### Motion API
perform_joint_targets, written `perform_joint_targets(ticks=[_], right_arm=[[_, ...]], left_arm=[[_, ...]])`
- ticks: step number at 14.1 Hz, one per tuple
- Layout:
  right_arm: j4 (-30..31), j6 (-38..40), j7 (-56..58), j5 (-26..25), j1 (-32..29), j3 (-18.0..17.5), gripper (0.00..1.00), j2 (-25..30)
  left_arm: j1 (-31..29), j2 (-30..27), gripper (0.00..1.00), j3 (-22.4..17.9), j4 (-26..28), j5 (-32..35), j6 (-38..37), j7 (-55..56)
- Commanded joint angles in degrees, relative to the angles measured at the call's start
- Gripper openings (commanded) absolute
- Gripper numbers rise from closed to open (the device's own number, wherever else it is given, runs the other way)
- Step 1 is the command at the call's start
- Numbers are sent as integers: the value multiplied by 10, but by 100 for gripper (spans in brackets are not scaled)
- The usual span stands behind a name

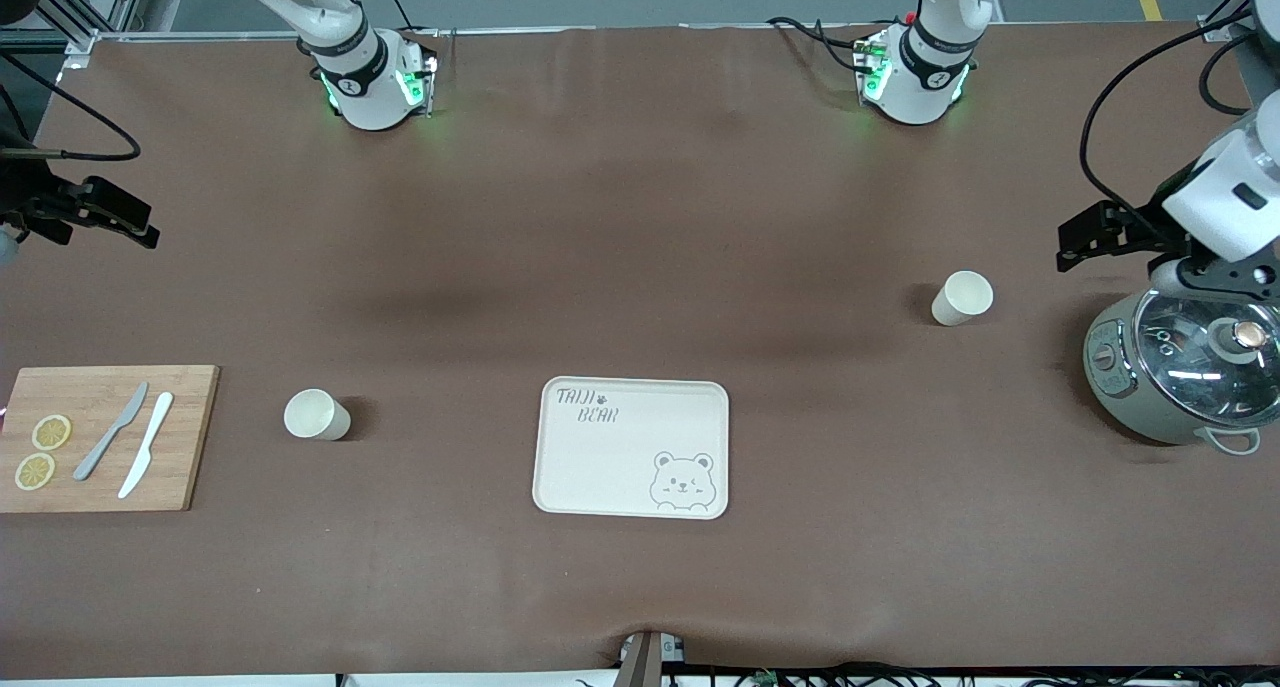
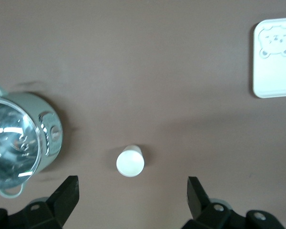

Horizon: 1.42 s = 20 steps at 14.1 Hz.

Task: Place white IKEA cup upright on tray with both arms
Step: 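Move the left gripper down toward the white cup beside the pot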

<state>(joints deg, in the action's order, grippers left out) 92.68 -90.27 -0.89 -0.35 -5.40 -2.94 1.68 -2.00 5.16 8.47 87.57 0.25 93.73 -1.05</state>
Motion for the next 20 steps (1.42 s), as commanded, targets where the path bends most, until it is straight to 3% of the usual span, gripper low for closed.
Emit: perform_joint_targets(ticks=[1,5,8,16,20], right_arm=[[11,-2,-2,5,-7,-6,100,11],[10,0,-2,5,-7,-6,100,11],[11,1,-2,5,-7,-6,100,11],[4,2,-3,5,-7,-7,100,10],[5,-3,6,19,-28,-6,100,7]], left_arm=[[-1,-10,100,22,39,10,58,45],[-5,-23,100,22,113,12,106,33],[-24,-48,100,22,209,10,194,-10],[-61,-86,100,22,394,5,371,-81],[-93,-94,100,22,450,4,399,-147]])
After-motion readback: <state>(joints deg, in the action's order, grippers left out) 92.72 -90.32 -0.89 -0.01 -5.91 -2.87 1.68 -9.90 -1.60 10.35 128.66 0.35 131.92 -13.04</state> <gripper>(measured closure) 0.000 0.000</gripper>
